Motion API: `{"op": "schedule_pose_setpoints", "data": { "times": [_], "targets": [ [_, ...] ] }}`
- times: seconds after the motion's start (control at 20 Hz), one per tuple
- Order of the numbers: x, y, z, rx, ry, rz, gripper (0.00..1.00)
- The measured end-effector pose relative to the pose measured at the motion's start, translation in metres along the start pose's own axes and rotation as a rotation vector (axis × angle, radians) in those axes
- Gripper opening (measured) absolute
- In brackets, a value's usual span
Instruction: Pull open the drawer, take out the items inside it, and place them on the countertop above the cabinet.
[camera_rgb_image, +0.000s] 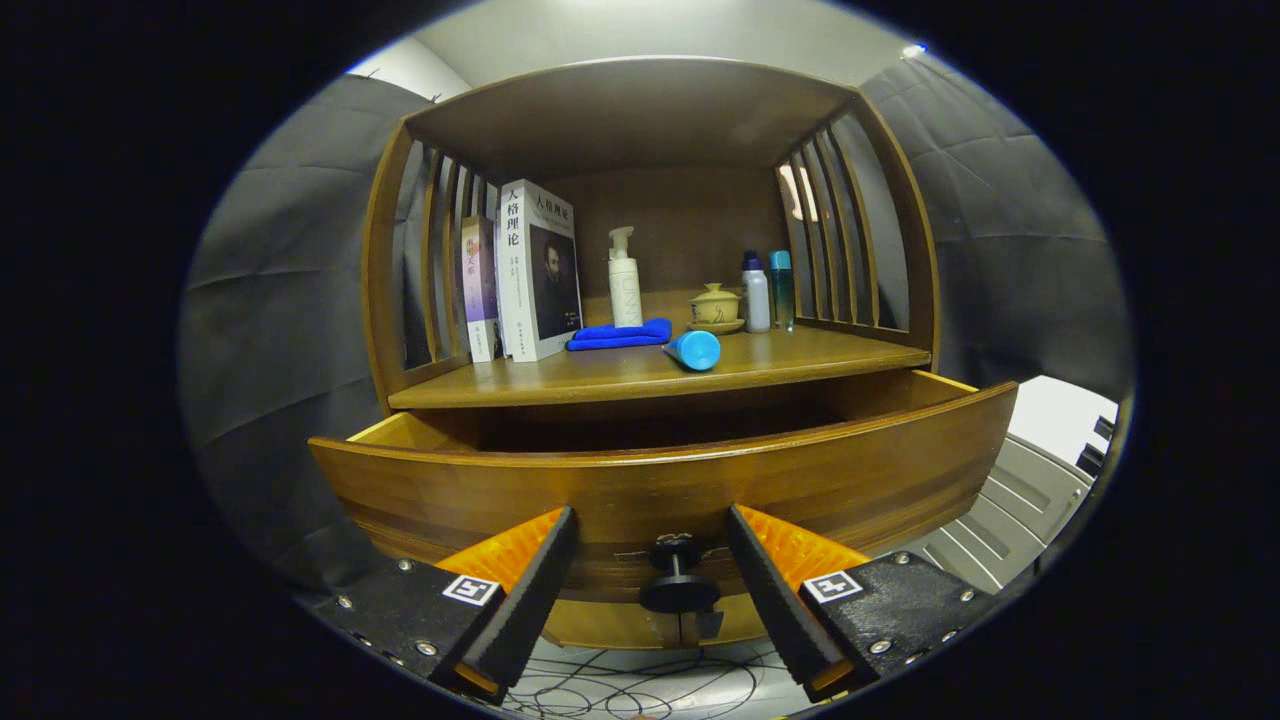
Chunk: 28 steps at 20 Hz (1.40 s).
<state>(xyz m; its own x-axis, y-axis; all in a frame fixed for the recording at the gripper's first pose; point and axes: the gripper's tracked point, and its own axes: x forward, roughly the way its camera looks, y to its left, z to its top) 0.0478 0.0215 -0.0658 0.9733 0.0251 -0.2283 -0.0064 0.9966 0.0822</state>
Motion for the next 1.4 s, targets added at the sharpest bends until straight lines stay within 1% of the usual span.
{"op": "schedule_pose_setpoints", "data": {
  "times": [0.85, 1.35, 1.4],
  "targets": [
    [0.056, -0.003, 0.007, -0.001, -0.015, 0.021, 0.95],
    [0.092, -0.004, 0.012, -0.008, -0.008, 0.02, 0.95],
    [0.089, -0.003, 0.014, -0.012, -0.008, 0.017, 0.95]
  ]
}}
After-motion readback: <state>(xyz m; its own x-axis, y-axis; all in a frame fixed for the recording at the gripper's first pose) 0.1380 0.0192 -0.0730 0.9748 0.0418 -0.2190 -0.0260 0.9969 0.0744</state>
